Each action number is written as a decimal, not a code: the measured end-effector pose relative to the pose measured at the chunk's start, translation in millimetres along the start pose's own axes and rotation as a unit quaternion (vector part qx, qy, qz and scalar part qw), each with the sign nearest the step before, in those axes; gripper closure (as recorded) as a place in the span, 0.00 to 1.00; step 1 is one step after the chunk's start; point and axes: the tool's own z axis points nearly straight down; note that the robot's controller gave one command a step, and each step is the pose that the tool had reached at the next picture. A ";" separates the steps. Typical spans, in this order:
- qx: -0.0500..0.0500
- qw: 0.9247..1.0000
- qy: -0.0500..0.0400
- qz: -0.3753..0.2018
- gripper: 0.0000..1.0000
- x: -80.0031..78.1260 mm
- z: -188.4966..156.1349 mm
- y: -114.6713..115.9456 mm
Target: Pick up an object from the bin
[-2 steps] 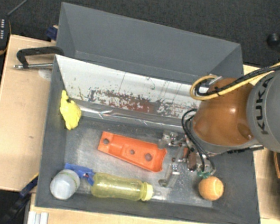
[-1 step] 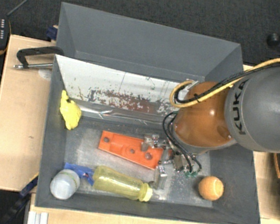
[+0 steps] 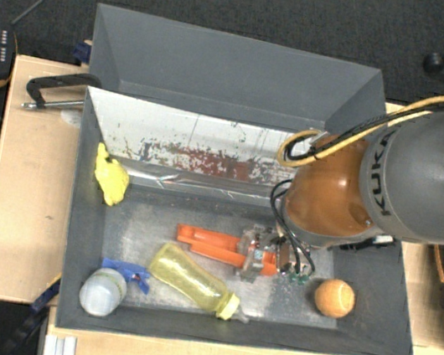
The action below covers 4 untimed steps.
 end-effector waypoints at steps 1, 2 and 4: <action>0.000 1.000 0.000 0.000 1.00 0.0 0.0 0.1; 0.000 1.000 0.000 0.000 1.00 0.0 0.0 0.1; 0.000 1.000 0.000 0.000 1.00 0.0 0.1 0.2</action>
Offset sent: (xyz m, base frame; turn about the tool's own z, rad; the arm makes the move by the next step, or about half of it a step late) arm 0.0000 0.0000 0.0000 0.0000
